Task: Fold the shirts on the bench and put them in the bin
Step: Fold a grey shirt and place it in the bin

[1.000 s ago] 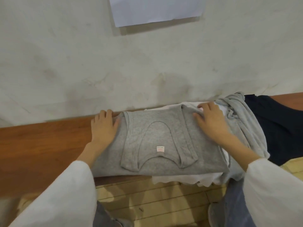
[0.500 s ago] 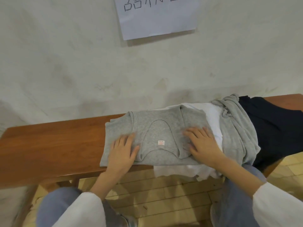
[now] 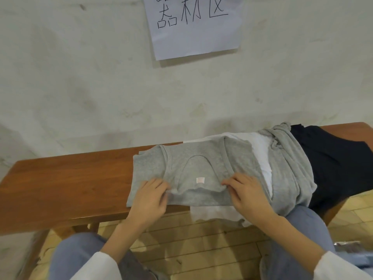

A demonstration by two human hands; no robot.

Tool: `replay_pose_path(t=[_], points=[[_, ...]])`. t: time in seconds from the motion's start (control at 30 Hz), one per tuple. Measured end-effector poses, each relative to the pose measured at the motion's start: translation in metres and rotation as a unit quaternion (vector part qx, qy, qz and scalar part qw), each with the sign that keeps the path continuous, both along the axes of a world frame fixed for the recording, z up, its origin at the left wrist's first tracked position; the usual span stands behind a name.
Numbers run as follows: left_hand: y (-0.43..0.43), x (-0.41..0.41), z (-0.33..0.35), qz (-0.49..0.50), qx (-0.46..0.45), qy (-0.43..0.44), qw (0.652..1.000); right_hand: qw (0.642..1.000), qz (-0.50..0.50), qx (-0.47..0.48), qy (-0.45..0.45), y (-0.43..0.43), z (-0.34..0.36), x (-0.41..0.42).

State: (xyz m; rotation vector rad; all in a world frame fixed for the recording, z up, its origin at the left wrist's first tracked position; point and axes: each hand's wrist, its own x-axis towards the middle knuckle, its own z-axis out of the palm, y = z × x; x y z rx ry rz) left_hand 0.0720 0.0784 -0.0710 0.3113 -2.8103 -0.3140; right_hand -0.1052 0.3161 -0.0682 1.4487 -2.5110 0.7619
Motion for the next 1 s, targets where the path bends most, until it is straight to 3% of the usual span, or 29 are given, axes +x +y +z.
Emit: replay_pose_path(t=[0.07,0.13,0.17,0.23,0.3,0.4,0.47,0.53,0.67,0.8,0.9,1.0], points=[[-0.001,0.004,-0.004,-0.021,0.042,-0.059,0.997,0.998,0.016,0.062,0.013,0.006,-0.007,0.006],[-0.014,-0.002,-0.005,0.044,0.141,-0.057,0.987,0.995,0.011,0.095,-0.003,0.006,-0.009,0.008],[-0.026,-0.011,-0.005,0.118,0.165,-0.02,0.979,0.996,0.002,0.083,-0.018,0.0,-0.007,0.007],[-0.057,-0.034,-0.001,0.3,0.111,0.021,0.947,0.997,-0.019,0.052,-0.048,-0.023,0.002,0.004],[-0.083,-0.053,0.011,0.422,0.101,-0.058,0.899,0.994,-0.027,0.072,-0.072,-0.055,0.011,0.001],[-0.11,-0.072,0.011,0.446,0.202,-0.175,0.854,0.983,0.001,0.148,-0.111,-0.106,0.02,0.002],[-0.124,-0.08,0.004,0.426,0.321,-0.121,0.837,0.978,0.028,0.172,-0.117,-0.142,0.019,0.004],[-0.127,-0.083,-0.002,0.381,0.397,-0.009,0.835,0.973,0.054,0.191,-0.115,-0.175,0.013,0.009],[-0.127,-0.078,-0.009,0.344,0.302,0.096,0.884,0.969,0.064,0.23,-0.064,-0.223,-0.012,0.014],[-0.129,-0.075,-0.024,0.358,0.166,0.06,0.917,0.956,0.052,0.287,-0.04,-0.236,-0.03,0.006],[-0.113,-0.078,-0.028,0.379,0.093,0.071,0.918,0.966,0.041,0.251,-0.036,-0.236,-0.033,0.006],[-0.084,-0.079,-0.032,0.277,0.003,0.036,0.96,0.965,0.06,0.242,-0.077,-0.234,-0.029,0.004]])
